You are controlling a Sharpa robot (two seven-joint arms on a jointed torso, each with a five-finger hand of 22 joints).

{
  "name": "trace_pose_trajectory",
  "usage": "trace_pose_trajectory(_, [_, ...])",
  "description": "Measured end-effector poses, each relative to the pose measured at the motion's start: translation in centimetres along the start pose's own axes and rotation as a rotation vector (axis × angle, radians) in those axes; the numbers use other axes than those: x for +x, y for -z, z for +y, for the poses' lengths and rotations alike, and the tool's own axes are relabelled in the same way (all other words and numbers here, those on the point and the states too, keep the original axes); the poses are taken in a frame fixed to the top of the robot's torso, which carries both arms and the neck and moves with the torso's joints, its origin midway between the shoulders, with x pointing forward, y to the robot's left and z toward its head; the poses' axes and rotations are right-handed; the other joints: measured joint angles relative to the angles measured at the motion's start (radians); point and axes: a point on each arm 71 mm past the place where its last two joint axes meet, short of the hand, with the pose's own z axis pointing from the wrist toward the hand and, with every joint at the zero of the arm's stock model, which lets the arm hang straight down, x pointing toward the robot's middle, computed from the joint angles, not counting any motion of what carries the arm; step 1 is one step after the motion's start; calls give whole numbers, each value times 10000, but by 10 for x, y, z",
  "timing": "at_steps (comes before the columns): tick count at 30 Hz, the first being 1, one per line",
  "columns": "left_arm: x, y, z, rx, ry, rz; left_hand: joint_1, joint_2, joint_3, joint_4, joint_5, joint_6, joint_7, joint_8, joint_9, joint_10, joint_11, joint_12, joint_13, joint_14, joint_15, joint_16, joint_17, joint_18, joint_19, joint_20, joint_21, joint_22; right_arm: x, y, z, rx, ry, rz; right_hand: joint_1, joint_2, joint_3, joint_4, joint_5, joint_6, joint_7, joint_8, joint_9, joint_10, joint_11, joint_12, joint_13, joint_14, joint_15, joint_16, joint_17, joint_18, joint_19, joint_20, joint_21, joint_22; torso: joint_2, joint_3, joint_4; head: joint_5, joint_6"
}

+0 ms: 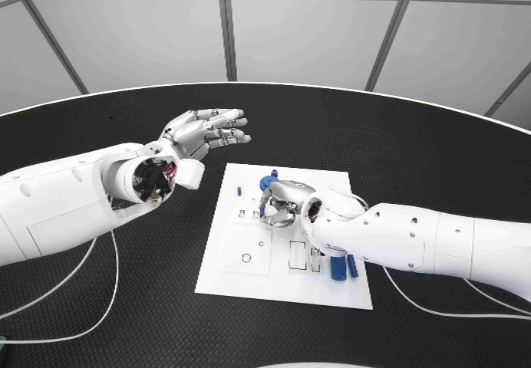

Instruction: Assemble the parts on the task board

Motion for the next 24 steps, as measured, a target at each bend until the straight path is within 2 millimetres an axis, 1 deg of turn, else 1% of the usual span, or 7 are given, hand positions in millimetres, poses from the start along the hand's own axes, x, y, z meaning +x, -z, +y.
trace_pose_trajectory(4, [0,0,0,-4,0,2,1,1,0,0,0,0,0,0,0,0,0,0,0,0,0,0,0,0,0,0,0,0,0,0,0,-21,-4,-21,-86,-86,-87,55,-115,-162,57,-118,-26,35,35,-56,0,-33,33,0,0,0,0,0,0,0,0,0,-3,-1,-9])
trace_pose_trajectory(7, [0,0,0,-4,0,2,2,2,0,0,0,0,0,0,0,0,0,0,0,0,0,0,-1,0,0,0,0,0,0,0,0,-40,-8,-47,-127,-127,-157,67,-165,-315,66,-184,-51,2,68,-57,0,2,68,-57,0,1,-16,55,1,0,0,1,-2,-2,-14])
trace_pose_trajectory(16, [0,0,0,-8,0,6,2,2,0,0,0,0,0,0,-1,0,0,0,0,0,0,0,-2,0,0,0,-1,0,-2,1,1,-186,-80,-292,-81,-194,-210,44,-204,-394,108,-219,-66,2,67,-116,-1,2,68,-58,-2,1,1,72,-53,0,-3,1,0,-17,-21])
trace_pose_trajectory(18, [-1,0,0,-23,-4,-3,2,2,29,29,0,0,0,0,0,0,0,0,0,0,0,0,-2,0,0,0,-1,0,-4,4,1,-335,-155,-556,-97,-209,-220,55,-204,-411,92,-232,-66,2,67,-116,-1,2,68,-58,-2,1,1,72,-53,0,-5,1,-1,-24,-21])
trace_pose_trajectory(20, [-3,0,0,-54,-52,-28,2,2,29,29,0,0,0,0,18,0,0,0,6,0,0,48,7,0,0,0,-1,0,-7,7,2,-551,-238,-848,-82,-325,-295,42,-203,-635,129,-357,-115,10,139,-116,-2,-36,106,-58,-2,0,1,71,-53,0,-9,1,-3,-27,-21])
trace_pose_trajectory(22, [-5,-1,0,-114,-162,-28,-28,32,58,0,0,0,0,0,30,0,0,0,14,0,0,57,16,0,0,0,37,6,-10,11,3,-882,-336,-1216,-83,-324,-307,29,-203,-732,162,-418,-137,22,158,-116,-2,0,142,-58,-2,1,-37,109,-93,0,-18,0,-9,-28,-20])
trace_pose_trajectory(24, [-7,-1,0,-207,-326,-11,-87,62,87,28,0,61,-61,13,71,85,-85,0,37,92,-91,163,48,0,15,-15,140,42,-14,17,4,-1256,-421,-1553,-84,-324,-337,59,-254,-732,162,-418,-137,23,158,-116,-1,0,142,-57,-2,0,-37,109,-111,0,-34,1,-15,-29,-8])
